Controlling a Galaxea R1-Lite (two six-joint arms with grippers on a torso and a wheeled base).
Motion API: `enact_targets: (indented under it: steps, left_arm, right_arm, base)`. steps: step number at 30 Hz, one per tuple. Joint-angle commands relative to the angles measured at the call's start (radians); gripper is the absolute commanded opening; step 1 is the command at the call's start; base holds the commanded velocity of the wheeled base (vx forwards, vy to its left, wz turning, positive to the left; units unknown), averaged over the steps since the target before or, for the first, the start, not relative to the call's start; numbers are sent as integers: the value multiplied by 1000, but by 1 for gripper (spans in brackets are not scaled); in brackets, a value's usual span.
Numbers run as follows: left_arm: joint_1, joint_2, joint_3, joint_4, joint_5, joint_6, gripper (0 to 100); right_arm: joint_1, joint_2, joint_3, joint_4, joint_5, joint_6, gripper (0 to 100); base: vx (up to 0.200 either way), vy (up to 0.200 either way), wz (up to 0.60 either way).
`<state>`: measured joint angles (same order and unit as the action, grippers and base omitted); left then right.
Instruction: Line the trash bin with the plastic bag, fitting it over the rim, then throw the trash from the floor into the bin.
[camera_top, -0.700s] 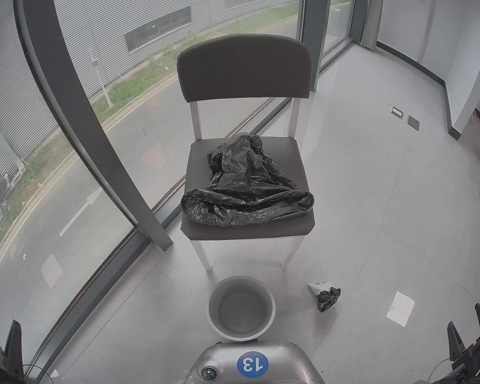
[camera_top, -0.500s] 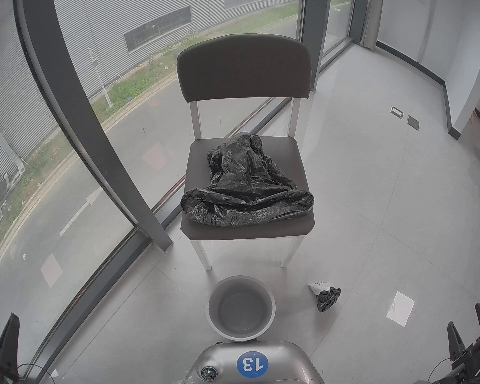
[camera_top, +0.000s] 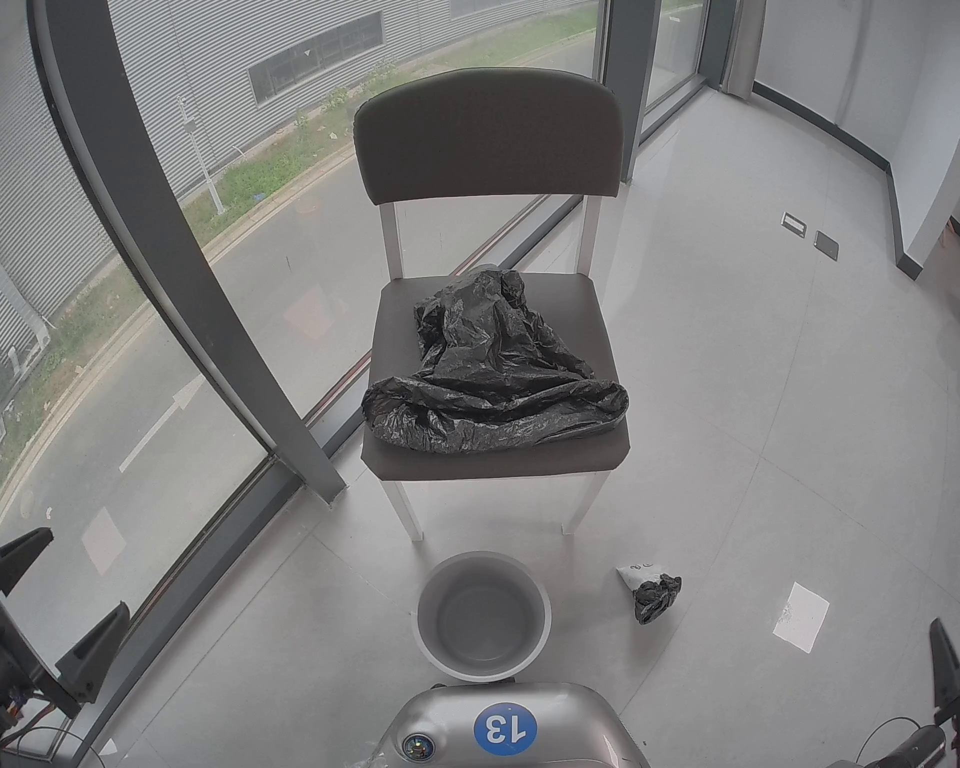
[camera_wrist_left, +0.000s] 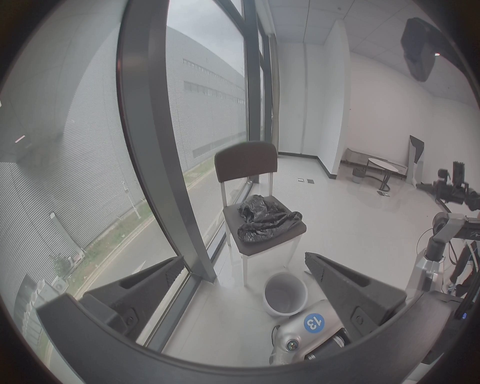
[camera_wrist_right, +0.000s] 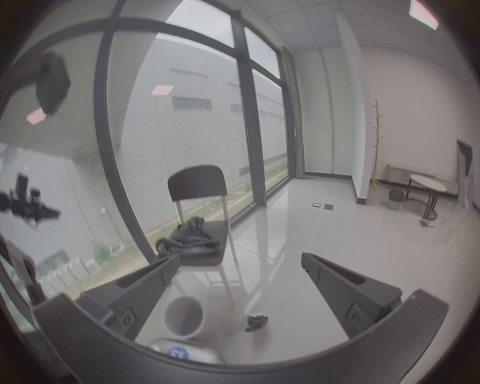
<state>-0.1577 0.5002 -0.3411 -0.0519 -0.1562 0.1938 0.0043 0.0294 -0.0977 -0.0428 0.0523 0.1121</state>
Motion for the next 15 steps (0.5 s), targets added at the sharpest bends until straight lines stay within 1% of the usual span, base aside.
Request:
enact_targets:
  steps: [1,3,4,5,7,9,11,12,15]
  left_arm:
    - [-49,241,-58,-29,0,4,100]
    - [-99,268,-61,-60,3,3,100]
    - [-108,271,-61,-65,4,1,100]
    - [-146,297,-65,-94,4,-5,100]
    - [-154,342,-81,-126,4,-17,100]
    - [-164,436,-113,-178,7,-50,100]
    - [-172,489,-128,-210,10,-77,100]
    - [-187,558,-136,-255,20,-119,100]
    - [-207,656,-136,-322,49,-166,100]
  right_arm:
    - [14,213,-201,38,52,73,100]
    - [37,254,-195,41,52,57,100]
    - [39,261,-195,43,52,54,100]
    - [46,294,-198,41,50,41,100]
    - [46,336,-206,30,50,14,100]
    - [46,391,-214,3,54,-17,100]
    - [46,419,-215,-22,55,-19,100]
    - [48,455,-215,-52,55,-19,100]
    - [46,515,-218,-71,64,-17,100]
  base:
    - [0,0,0]
    - [0,0,0]
    - [0,0,0]
    - [0,0,0]
    - [0,0,0]
    - [0,0,0]
    - [0,0,0]
    - [0,0,0]
    - [0,0,0]
